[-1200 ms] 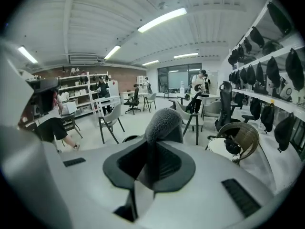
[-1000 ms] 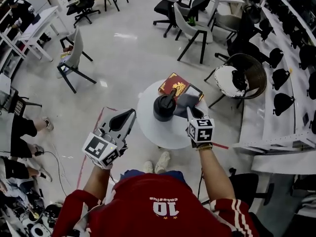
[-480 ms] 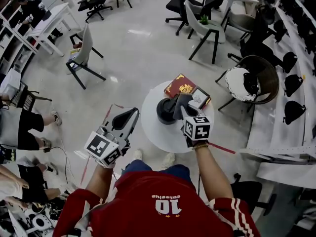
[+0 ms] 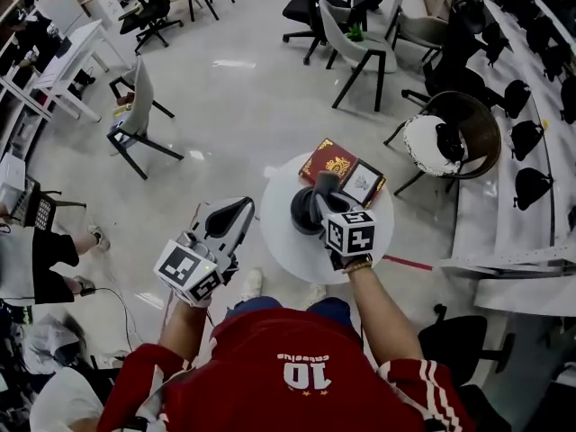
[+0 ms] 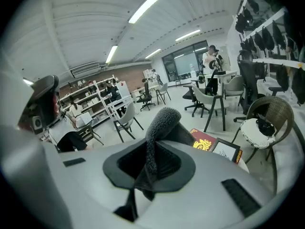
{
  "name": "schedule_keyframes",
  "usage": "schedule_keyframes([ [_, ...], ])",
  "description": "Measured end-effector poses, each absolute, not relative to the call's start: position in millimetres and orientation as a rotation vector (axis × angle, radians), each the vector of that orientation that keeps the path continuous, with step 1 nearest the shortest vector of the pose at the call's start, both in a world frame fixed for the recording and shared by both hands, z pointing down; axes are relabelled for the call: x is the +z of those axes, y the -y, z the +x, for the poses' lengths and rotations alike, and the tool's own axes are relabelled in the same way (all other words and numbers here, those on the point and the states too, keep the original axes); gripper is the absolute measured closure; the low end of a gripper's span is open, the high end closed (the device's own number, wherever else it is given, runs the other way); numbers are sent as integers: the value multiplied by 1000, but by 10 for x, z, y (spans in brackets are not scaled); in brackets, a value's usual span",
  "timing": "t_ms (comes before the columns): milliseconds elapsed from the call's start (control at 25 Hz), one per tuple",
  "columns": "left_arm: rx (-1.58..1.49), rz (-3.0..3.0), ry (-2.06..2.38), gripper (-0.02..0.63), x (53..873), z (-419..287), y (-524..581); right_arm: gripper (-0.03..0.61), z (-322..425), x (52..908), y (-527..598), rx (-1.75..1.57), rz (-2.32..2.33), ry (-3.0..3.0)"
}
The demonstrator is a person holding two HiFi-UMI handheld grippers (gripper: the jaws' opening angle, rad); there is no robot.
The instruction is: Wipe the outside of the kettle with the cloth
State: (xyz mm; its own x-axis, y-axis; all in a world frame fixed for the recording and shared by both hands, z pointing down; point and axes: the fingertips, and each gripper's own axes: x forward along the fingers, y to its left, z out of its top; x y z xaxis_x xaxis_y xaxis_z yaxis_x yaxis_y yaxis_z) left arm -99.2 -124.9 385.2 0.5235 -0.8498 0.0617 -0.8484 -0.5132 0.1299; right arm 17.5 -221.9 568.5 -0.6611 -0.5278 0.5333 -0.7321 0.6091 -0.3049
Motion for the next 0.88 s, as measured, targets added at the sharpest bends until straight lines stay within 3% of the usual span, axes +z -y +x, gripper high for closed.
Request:
schedule_keyframes([
  [600, -65, 2709, 1292, 607, 3780, -1608, 1528, 529, -657, 5500, 1994, 755, 981, 2510],
  [880, -104, 2762, 1194, 608, 3727, -1455, 1611, 529, -200, 5183, 1937, 693, 1112, 2509],
])
